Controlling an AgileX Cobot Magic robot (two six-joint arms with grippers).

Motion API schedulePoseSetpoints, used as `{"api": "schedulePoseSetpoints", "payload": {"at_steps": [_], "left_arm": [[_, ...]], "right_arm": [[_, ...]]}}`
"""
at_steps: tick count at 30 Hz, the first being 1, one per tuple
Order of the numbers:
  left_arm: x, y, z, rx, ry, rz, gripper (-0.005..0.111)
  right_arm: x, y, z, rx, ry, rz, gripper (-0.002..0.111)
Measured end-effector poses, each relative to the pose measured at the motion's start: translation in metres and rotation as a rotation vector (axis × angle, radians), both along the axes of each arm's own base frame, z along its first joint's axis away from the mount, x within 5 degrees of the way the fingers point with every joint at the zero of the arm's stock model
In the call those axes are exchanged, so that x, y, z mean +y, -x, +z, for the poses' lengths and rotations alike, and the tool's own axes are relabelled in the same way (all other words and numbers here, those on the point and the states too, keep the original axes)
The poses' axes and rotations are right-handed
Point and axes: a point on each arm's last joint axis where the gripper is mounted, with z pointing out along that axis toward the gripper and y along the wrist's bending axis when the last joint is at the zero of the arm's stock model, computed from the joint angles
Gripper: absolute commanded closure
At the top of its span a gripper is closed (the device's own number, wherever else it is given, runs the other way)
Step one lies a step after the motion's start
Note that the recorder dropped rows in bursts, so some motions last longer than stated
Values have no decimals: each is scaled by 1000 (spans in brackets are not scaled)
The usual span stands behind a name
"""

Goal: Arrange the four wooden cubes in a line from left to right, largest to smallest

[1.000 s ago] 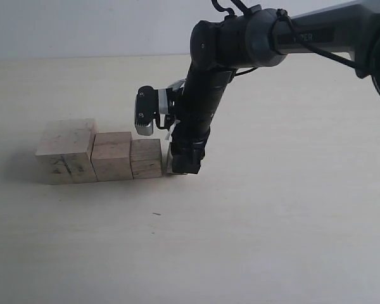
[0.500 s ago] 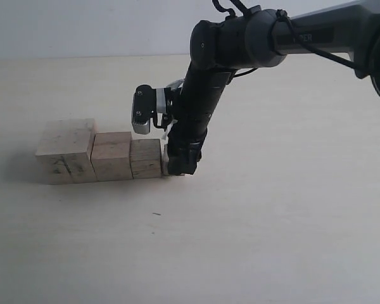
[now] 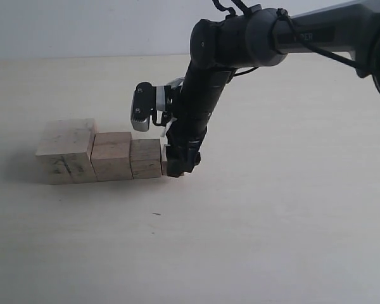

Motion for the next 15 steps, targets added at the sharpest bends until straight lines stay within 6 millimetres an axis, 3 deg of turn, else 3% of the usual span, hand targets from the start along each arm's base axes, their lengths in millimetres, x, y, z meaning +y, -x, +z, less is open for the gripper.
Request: {"api": "schedulePoseSetpoints", "payload": {"at_steps": [9,15], "left_arm": [[0,0,0,0,0,0,107],[0,0,0,0,0,0,107]], "right_arm": [[-5,-6,28,-58,-38,-52,40],[-11,-7,47,-92,-16,-154,59]]}}
